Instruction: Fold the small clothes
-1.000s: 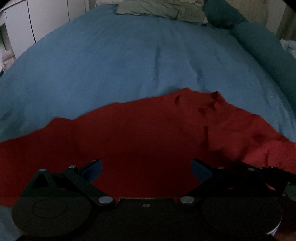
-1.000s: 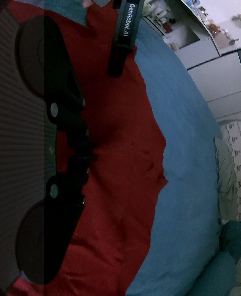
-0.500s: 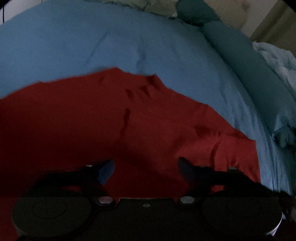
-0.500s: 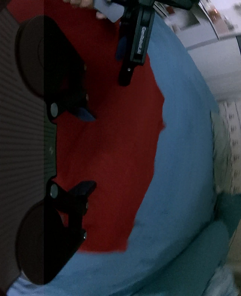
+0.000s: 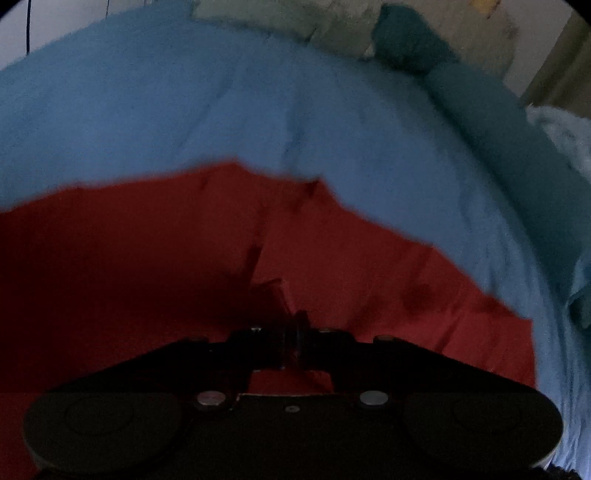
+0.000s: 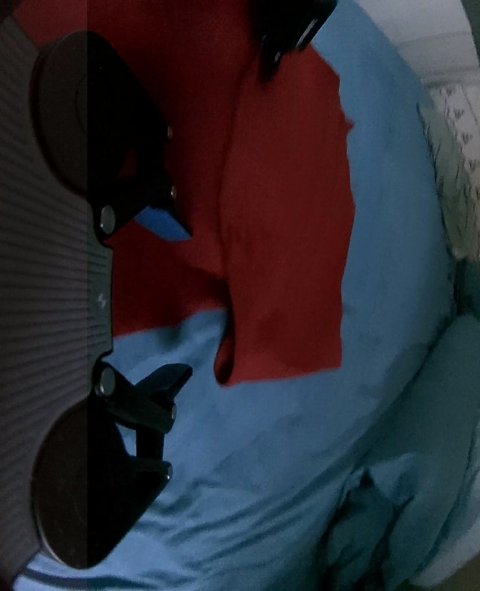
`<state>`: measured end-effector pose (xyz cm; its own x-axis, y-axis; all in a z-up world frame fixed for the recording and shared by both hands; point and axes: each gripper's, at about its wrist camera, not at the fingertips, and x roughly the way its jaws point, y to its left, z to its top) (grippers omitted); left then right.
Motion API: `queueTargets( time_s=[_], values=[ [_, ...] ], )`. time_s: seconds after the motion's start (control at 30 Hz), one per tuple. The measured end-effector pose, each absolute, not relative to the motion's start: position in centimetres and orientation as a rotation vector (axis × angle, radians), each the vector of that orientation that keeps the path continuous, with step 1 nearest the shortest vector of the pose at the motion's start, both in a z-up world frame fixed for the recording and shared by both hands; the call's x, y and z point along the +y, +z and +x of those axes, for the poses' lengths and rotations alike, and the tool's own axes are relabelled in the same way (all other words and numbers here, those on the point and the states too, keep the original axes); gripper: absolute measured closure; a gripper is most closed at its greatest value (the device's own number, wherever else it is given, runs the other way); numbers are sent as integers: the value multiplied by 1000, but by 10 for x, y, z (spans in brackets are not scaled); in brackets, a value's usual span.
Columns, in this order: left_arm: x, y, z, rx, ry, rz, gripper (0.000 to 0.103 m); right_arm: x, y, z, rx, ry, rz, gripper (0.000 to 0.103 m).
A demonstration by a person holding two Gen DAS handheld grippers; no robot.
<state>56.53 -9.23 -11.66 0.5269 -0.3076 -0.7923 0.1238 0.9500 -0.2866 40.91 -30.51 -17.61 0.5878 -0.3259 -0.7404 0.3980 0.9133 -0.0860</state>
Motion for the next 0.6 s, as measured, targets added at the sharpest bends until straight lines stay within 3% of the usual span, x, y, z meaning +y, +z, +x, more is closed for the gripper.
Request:
queueTargets(
  time_s=[0.27, 0.6],
  values=[
    [-33, -34, 547, 695, -139, -165, 98, -304, -198, 457, 814, -445, -6, 8],
    [30, -82, 513, 735, 34, -170, 98, -327, -196, 475, 821, -395, -126, 7]
  ],
)
